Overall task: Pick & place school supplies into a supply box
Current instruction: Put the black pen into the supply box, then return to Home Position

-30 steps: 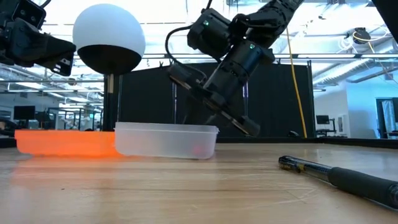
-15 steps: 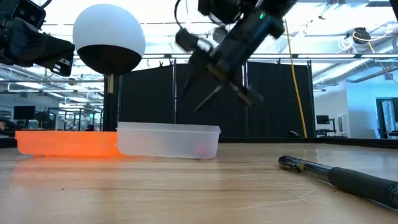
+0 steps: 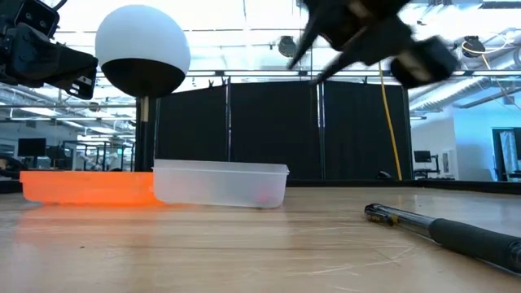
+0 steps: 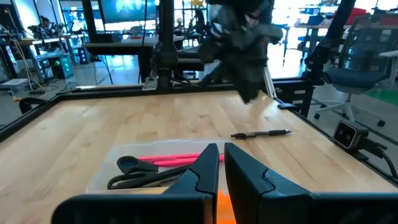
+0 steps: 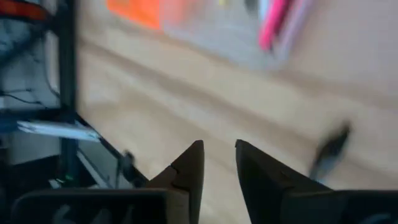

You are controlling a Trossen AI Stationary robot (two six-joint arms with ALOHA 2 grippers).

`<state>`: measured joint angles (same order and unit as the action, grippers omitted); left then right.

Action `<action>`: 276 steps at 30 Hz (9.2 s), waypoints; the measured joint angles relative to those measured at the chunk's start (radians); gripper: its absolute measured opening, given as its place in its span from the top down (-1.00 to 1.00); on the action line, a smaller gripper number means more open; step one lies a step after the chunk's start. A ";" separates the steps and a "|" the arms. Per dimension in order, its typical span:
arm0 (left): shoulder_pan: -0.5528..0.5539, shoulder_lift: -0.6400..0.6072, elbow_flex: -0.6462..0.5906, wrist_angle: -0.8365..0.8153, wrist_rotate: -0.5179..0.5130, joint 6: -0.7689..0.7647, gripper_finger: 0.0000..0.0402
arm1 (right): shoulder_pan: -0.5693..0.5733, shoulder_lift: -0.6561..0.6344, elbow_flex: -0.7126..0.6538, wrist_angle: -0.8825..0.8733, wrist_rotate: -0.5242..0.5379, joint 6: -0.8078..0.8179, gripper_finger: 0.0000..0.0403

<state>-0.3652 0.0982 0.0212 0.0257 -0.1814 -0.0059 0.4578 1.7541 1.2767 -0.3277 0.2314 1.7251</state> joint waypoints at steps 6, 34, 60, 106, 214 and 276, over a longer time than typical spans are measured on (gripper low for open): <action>0.000 0.000 0.000 0.000 -0.001 0.001 0.82 | 0.074 0.120 0.142 -0.044 -0.026 0.045 0.82; 0.000 0.000 0.000 0.000 -0.001 -0.002 0.82 | 0.051 0.406 0.625 -0.604 -0.266 0.032 0.74; 0.000 0.000 0.000 -0.006 -0.001 -0.002 0.82 | -0.010 0.391 0.175 -0.359 -0.549 0.071 0.29; 0.000 0.000 0.001 -0.017 -0.002 0.013 0.82 | -0.324 -0.066 0.045 -0.147 -0.133 -0.259 0.91; 0.011 -0.036 -0.010 0.046 -0.131 0.299 1.00 | -0.418 -1.237 -1.258 1.060 -0.129 -1.637 1.00; 0.012 -0.040 -0.011 0.055 -0.098 0.230 0.79 | -0.364 -1.249 -1.262 1.003 -0.230 -1.580 1.00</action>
<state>-0.3536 0.0586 0.0101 0.0811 -0.2794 0.2237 0.0937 0.5049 0.0147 0.6758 0.0017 0.1450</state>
